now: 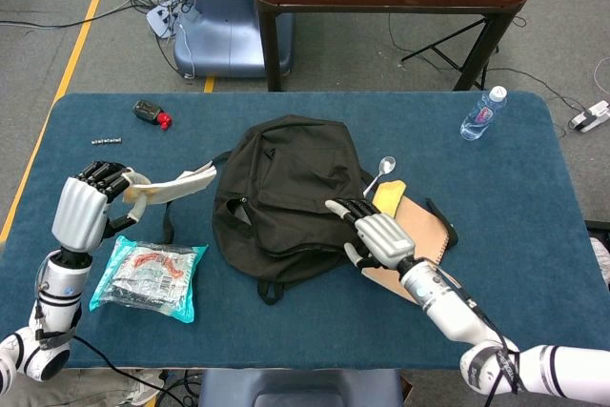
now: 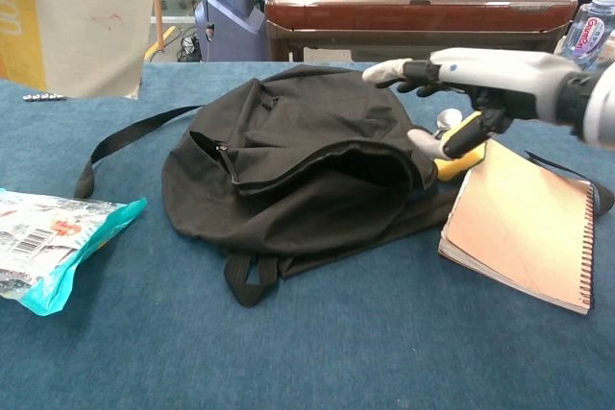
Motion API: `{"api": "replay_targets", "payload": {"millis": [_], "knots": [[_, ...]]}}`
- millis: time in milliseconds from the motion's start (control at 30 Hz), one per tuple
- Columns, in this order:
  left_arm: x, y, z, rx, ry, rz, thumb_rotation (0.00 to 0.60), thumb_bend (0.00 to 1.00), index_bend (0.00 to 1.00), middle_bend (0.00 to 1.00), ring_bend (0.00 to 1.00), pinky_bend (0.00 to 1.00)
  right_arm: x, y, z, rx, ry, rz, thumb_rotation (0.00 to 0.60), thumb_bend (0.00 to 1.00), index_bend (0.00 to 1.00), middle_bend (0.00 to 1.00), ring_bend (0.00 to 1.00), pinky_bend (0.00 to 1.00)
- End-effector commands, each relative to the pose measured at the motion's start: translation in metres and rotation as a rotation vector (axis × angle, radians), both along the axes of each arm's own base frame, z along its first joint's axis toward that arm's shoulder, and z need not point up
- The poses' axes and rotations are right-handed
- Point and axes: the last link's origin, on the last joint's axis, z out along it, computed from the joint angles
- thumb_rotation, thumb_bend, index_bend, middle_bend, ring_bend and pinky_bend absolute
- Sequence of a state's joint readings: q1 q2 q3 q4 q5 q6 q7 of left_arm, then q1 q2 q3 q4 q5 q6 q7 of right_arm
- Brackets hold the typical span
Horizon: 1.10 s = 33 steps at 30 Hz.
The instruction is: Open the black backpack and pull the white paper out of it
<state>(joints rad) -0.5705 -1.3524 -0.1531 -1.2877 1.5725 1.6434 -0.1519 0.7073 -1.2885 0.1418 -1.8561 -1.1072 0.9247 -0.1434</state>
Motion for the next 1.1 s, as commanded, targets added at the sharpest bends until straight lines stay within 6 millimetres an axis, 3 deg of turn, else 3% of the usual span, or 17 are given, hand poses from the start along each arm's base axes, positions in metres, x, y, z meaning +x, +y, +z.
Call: {"api": "replay_targets", "payload": {"millis": [33,200,367,533,700,733,800,867,900,1100], "knots": [[0.008,0.018,-0.006,0.013,0.030,0.031,0.600,0.51,0.70,0.62,0.47,0.46,-0.010,0.009,0.019,-0.029,-0.022,-0.012,0.600,0.51,0.00,0.04,0.00,0.01],[0.024,0.036,-0.029,-0.006,0.046,0.059,0.600,0.51,0.70,0.62,0.47,0.46,-0.023,0.014,0.046,-0.096,-0.036,-0.028,0.600,0.51,0.00,0.04,0.00,0.01],[0.037,0.038,-0.064,-0.044,0.095,0.077,0.600,0.51,0.70,0.62,0.48,0.46,-0.037,0.012,0.062,-0.144,-0.029,-0.062,0.600,0.51,0.00,0.04,0.00,0.01],[0.039,0.027,-0.105,-0.133,0.185,0.094,0.600,0.51,0.70,0.62,0.48,0.46,-0.053,0.008,0.072,-0.190,-0.007,-0.103,0.600,0.51,0.00,0.04,0.00,0.01],[0.037,0.005,-0.130,-0.274,0.258,0.111,0.600,0.51,0.65,0.62,0.48,0.46,-0.068,0.005,0.078,-0.213,0.019,-0.147,0.600,0.51,0.00,0.05,0.00,0.01],[0.037,0.001,-0.133,-0.306,0.268,0.118,0.600,0.50,0.60,0.61,0.47,0.46,-0.070,0.005,0.079,-0.215,0.022,-0.153,0.600,0.51,0.00,0.05,0.00,0.01],[0.038,-0.007,-0.135,-0.367,0.280,0.137,0.600,0.39,0.47,0.57,0.47,0.46,-0.074,0.004,0.080,-0.218,0.025,-0.166,0.600,0.51,0.00,0.05,0.00,0.01],[0.042,-0.012,-0.134,-0.388,0.274,0.145,0.600,0.19,0.29,0.49,0.47,0.45,-0.077,0.003,0.081,-0.222,0.026,-0.175,0.600,0.51,0.00,0.05,0.00,0.01],[0.044,-0.015,-0.132,-0.399,0.262,0.148,0.600,0.15,0.23,0.47,0.46,0.45,-0.078,0.003,0.082,-0.225,0.027,-0.181,0.600,0.51,0.00,0.05,0.00,0.01],[0.049,-0.029,-0.114,-0.443,0.213,0.175,0.600,0.11,0.06,0.36,0.35,0.40,-0.088,0.002,0.085,-0.240,0.032,-0.212,0.600,0.51,0.00,0.05,0.00,0.01]]}}
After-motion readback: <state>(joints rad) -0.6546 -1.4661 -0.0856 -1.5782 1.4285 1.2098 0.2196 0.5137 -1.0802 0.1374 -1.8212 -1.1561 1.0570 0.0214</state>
